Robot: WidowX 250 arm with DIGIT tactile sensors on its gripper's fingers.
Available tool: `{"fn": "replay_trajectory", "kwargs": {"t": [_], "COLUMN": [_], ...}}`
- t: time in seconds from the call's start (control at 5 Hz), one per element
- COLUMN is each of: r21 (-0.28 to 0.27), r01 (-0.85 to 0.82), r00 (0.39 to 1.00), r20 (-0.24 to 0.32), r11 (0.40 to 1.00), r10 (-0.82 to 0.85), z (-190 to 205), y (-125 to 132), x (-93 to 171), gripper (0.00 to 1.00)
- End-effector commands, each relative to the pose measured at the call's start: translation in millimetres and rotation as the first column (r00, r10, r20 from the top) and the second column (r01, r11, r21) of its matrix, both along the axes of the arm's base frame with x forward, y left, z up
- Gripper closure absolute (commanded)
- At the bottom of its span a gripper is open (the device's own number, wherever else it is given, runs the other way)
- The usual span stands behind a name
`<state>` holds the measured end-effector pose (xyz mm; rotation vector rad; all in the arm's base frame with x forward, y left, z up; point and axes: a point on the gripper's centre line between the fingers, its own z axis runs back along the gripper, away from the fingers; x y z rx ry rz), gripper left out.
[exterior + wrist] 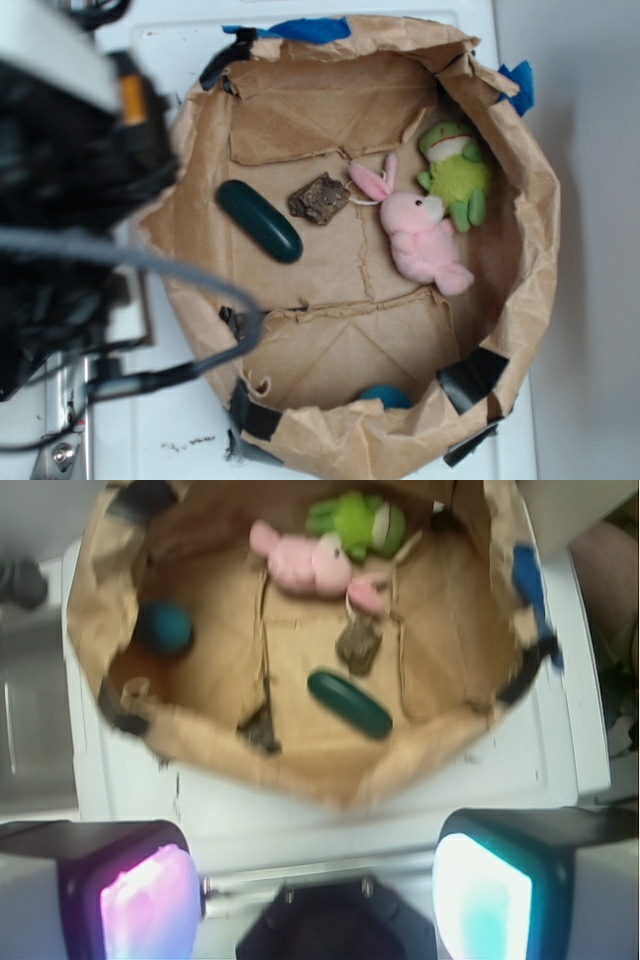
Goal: Grab the rock.
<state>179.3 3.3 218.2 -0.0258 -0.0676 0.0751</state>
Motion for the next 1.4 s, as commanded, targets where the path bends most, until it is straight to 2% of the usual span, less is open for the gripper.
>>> {"fn": "replay_trajectory", "kwargs": {"t": [0.0,0.2,0.6,0.8,1.0,1.2], "r21": [-0.048,-0.072,-0.047,-0.039,-0.056,-0.039], "r01": [0.015,-0.011,-0.041,-0.042,-0.076,-0.177], "r00": [1.0,1.0,0.999,0.999,0.997,0.983], "r20": [0.006,0.012,0.03,0.003,0.012,0.045], "r11": [0.999,0.997,0.998,0.998,0.996,0.983], "r10": [-0.015,0.012,0.042,0.042,0.077,0.178], "z": [-35.7,-72.7,-137.0,-159.4,-169.7,-176.2], "y": [22.5,26.1,30.1,40.7,57.4,62.8], "x": [55.9,68.9,78.2,77.7,76.9,76.4], "gripper": [0.0,0.0,0.0,0.0,0.0,0.0]}}
